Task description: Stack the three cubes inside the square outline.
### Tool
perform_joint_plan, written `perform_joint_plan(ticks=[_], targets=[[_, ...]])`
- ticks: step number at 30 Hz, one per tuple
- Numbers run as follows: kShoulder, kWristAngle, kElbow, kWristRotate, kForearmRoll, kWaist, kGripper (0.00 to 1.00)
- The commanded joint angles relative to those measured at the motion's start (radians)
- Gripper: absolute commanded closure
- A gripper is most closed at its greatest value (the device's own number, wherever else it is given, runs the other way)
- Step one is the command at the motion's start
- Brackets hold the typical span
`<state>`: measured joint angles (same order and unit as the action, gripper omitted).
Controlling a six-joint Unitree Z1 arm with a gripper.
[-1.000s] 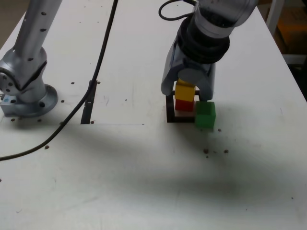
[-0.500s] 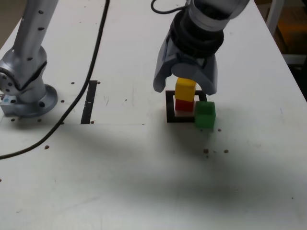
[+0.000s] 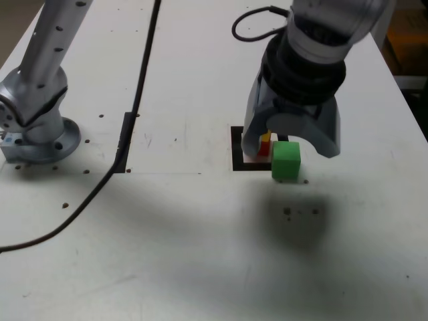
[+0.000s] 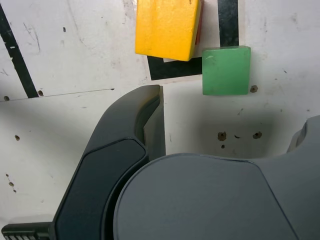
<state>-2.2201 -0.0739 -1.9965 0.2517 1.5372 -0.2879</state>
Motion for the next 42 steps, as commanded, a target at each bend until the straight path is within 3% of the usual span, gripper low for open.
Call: perform_joint_plan(ticks=[1, 7, 21, 42], targets=[[-0.013, -0.009, 0.004, 0.006, 0.013, -0.002, 0.01], [-0.064, -0.033, 0.008, 0.015, 0.019, 0.004, 0.01], [-0.134, 0.017, -0.016, 0.017, 0.021, 0.036, 0.04], [-0.147, 0.024, -0.01, -0.004, -0.027, 0.052, 0.09]])
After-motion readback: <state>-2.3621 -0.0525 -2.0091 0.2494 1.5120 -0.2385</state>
